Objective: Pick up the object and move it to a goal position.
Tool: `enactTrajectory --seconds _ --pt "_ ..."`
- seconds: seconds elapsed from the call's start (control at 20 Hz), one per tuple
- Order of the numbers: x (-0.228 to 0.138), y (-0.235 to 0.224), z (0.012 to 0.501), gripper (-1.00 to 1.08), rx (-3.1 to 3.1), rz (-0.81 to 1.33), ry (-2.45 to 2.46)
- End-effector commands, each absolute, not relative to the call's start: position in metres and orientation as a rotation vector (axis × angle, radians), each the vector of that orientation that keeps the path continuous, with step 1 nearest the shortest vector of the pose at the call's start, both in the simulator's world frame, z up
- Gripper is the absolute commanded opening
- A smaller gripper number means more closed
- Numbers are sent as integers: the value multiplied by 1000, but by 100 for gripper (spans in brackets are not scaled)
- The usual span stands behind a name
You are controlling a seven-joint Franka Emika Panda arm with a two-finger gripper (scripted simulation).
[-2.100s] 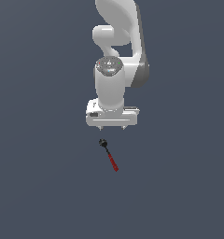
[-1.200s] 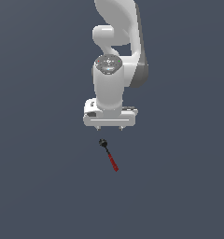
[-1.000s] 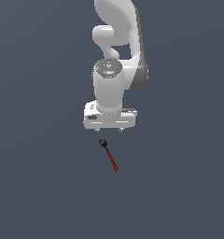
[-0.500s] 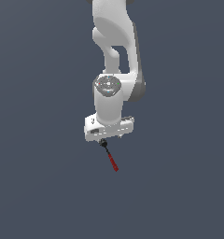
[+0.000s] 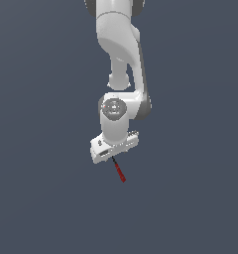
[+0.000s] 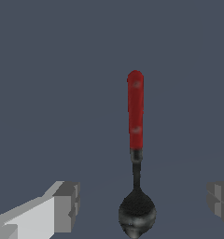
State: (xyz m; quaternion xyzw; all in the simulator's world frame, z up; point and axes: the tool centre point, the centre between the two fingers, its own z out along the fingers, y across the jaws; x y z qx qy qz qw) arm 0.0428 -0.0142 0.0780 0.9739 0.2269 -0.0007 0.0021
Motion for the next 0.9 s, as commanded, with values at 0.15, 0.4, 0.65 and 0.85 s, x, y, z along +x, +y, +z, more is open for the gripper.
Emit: enactTrajectory --seconds 0.15,0.4,0.65,0.85 --pt "47 -14 64 100 3034 0 810" --pt "48 -15 61 100 3028 0 836" --pt "47 -15 55 100 3030 -1 830" --pt "47 -15 38 100 3029 -1 832"
